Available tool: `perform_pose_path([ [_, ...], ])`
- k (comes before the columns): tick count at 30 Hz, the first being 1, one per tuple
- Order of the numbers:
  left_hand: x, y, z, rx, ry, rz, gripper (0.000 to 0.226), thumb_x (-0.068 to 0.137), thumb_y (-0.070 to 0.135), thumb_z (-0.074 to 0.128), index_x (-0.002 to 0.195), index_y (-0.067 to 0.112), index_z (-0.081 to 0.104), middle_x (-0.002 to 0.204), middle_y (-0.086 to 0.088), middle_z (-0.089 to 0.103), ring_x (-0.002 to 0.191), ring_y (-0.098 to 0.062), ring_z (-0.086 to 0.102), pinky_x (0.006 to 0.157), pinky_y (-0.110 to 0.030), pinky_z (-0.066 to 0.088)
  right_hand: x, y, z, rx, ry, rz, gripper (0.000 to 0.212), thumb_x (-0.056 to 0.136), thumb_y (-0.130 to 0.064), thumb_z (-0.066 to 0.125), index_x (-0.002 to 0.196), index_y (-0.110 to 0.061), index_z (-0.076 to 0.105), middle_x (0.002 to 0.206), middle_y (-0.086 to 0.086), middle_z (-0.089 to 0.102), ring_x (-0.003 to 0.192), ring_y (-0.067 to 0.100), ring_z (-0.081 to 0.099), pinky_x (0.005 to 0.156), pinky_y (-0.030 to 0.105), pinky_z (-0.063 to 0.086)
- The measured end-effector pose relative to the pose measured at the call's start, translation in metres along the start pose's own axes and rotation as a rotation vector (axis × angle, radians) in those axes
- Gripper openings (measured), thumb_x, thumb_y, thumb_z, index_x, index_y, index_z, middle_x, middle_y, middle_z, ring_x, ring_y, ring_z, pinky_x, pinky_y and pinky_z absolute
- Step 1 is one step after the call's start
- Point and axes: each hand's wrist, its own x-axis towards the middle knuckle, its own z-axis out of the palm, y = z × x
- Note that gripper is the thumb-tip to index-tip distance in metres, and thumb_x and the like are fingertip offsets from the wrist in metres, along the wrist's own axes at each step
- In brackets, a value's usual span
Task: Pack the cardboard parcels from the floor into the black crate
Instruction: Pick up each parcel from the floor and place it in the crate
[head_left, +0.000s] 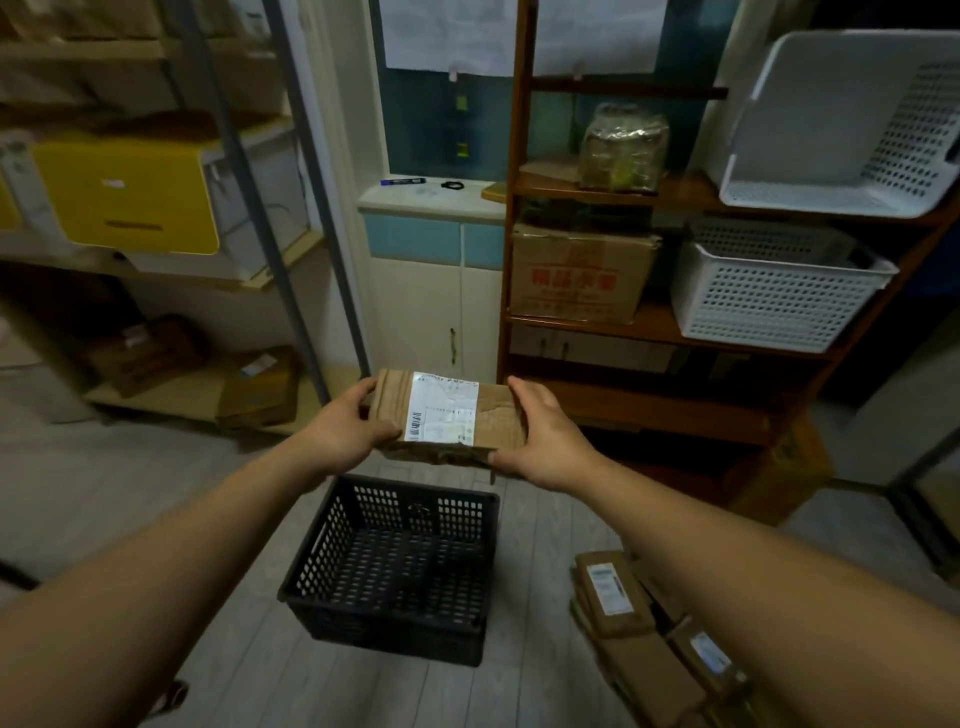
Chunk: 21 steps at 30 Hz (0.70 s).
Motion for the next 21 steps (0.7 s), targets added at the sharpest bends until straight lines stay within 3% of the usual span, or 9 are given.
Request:
perform_pose_path([
  [7,0.097,-0.033,-0.043,0.011,0.01,-0.076,0.073,0.088,0.013,0.06,0.148,0.021,0.021,0.142,-0.01,0.044,0.125,-0.026,0.047,0.099,-0.037,0.04,0.117,-0.005,0.044,-0.028,-0.069,-0.014,0.099,0.079,-0.031,0.074,0.152,-0.029,0.007,0.158,-0.008,0.009,0.142,0.02,0.023,0.115,0.04,0.03],
  [11,0.148,-0.057,-0.067,0.048,-0.003,-0.082,0.072,0.088,0.016,0.062,0.148,0.02,0.022,0.141,-0.009,0.045,0.124,-0.025,0.047,0.091,-0.029,0.04,0.169,-0.008,0.073,-0.044,-0.088,0.02,0.099,0.079,-0.035,0.074,0.152,-0.027,0.007,0.159,-0.007,0.007,0.144,0.018,0.018,0.118,0.036,0.024],
  [16,0.214,-0.107,-0.093,0.095,-0.078,-0.099,0.074,0.088,0.018,0.061,0.149,0.023,0.018,0.144,-0.009,0.042,0.128,-0.027,0.044,0.099,-0.036,0.04,0.218,-0.009,0.125,-0.056,-0.064,0.137,0.097,0.077,-0.038,0.074,0.151,-0.034,0.012,0.15,0.0,0.016,0.136,0.023,0.031,0.113,0.037,0.033],
  [19,0.249,-0.145,-0.1,0.081,-0.13,-0.064,0.068,0.089,0.011,0.06,0.147,0.019,0.025,0.141,-0.01,0.045,0.116,-0.021,0.048,0.085,-0.027,0.04,0.243,-0.005,0.169,-0.038,-0.041,0.211,0.095,0.078,-0.036,0.074,0.151,-0.034,0.012,0.142,0.004,0.025,0.129,0.023,0.039,0.108,0.033,0.036],
  [21,0.272,-0.179,-0.098,0.075,-0.156,-0.037,0.059,0.088,0.009,0.06,0.142,0.016,0.035,0.137,-0.009,0.05,0.103,-0.013,0.048,0.086,-0.026,0.04,0.257,0.006,0.204,0.007,-0.052,0.239,0.095,0.08,-0.03,0.073,0.151,-0.033,0.01,0.14,0.003,0.028,0.128,0.022,0.039,0.107,0.029,0.034],
])
